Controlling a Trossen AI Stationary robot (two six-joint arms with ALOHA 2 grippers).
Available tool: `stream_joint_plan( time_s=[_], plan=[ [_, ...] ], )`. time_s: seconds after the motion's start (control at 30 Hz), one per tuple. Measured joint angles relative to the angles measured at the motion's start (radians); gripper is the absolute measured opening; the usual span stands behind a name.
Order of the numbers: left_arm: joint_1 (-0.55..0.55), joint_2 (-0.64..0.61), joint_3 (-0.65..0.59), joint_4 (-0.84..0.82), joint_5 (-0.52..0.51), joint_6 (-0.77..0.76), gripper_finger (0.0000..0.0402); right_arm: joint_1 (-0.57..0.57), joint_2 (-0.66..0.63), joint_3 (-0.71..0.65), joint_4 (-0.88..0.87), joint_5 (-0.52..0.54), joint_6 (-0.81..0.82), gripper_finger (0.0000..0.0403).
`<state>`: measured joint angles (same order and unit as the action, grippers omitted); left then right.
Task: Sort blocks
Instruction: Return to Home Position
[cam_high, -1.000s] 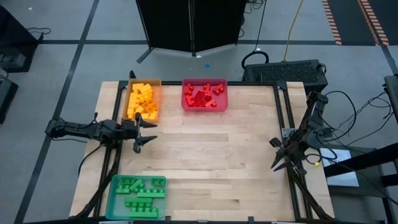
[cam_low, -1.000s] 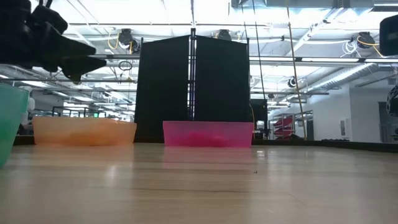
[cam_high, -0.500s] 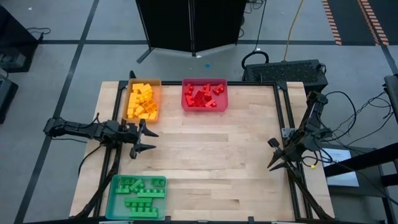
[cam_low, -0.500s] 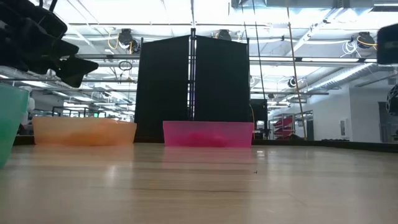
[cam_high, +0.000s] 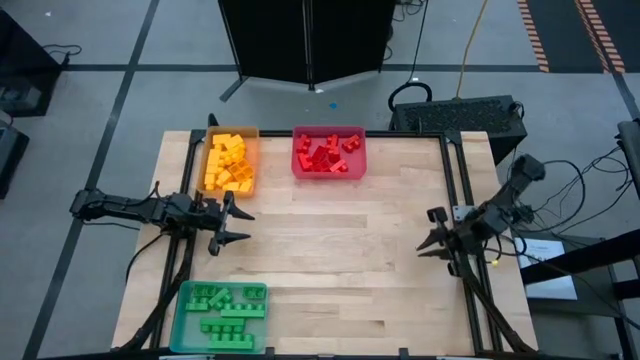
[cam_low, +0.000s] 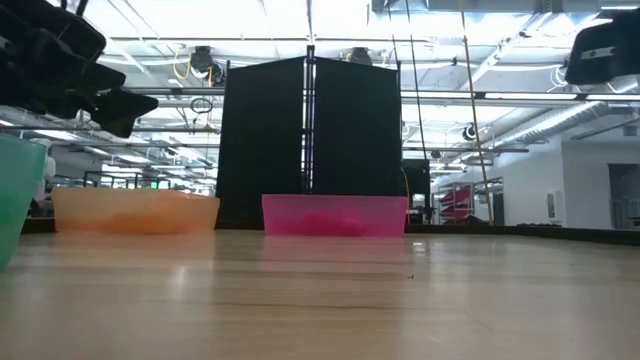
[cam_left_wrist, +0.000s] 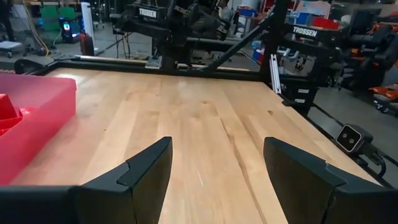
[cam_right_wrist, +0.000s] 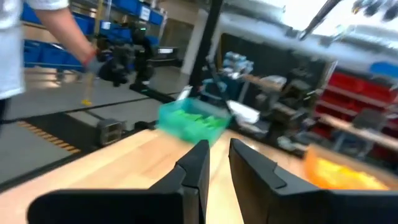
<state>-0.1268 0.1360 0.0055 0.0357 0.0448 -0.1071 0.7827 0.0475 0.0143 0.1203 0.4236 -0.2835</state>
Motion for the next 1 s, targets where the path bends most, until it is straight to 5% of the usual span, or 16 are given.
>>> stream_joint_plan(
  time_s=[0.2, 0.67, 0.77, 1.0],
  plan=[
    [0.000, -0.001, 0.000, 0.008, 0.000, 0.018, 0.0255, -0.231, 0.051, 0.000, 0.074, -0.146, -0.062, 0.0059],
    [0.001, -0.001, 0.000, -0.004, 0.004, 0.079, 0.0255, -0.761, 0.251, 0.000, 0.259, -0.609, 0.190, 0.0059],
    [0.001, -0.001, 0.000, 0.001, -0.030, 0.092, 0.0255, -0.840, 0.257, 0.000, 0.298, -0.793, 0.219, 0.0059],
    [0.005, -0.007, 0.000, 0.003, -0.074, 0.095, 0.0255, -0.921, 0.208, 0.000, 0.365, -0.986, 0.418, 0.0059]
  ],
)
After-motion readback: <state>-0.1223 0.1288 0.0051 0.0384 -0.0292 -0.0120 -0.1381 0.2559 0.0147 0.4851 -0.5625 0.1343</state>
